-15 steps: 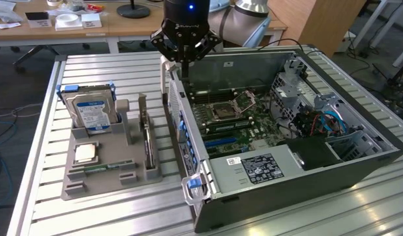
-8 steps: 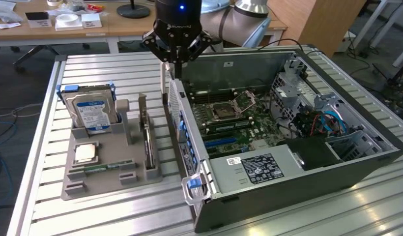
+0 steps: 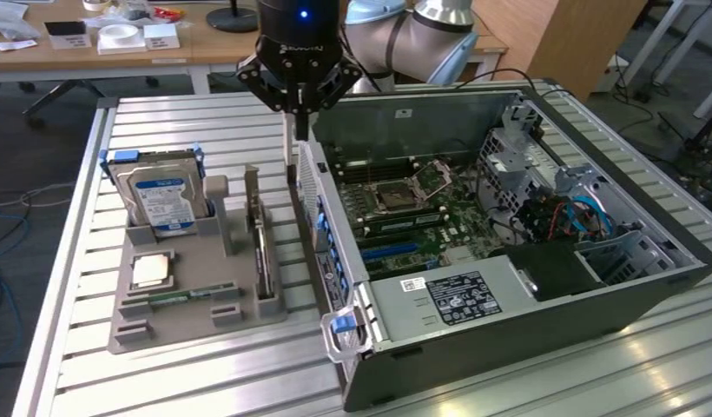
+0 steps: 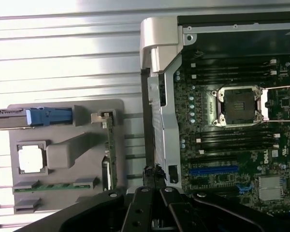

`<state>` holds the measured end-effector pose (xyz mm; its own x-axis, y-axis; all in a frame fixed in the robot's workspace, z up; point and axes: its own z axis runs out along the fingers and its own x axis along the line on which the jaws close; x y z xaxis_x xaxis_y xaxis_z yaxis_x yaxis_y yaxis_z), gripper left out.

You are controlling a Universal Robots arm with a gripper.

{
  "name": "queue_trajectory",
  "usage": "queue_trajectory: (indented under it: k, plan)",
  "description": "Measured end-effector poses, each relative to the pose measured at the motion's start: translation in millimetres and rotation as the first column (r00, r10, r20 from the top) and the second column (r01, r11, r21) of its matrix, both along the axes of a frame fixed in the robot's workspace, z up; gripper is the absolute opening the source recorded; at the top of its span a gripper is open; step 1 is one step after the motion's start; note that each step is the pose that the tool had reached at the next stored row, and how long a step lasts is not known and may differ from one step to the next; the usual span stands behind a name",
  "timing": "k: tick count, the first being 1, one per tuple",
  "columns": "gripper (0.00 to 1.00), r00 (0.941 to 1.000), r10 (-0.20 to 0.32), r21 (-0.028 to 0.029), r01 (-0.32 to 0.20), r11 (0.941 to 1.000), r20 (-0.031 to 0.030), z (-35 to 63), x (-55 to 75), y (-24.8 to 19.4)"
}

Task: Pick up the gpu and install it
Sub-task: 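Reach for the gpu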

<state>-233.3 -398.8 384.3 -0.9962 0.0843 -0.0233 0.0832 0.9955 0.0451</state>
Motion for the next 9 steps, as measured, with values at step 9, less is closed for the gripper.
queue_trajectory:
  k: [9]
  plan:
    - [0.1, 1.0, -0.004, 0.0, 0.004, 1.0, 0.0001, -2.1, -18.4, 0.0]
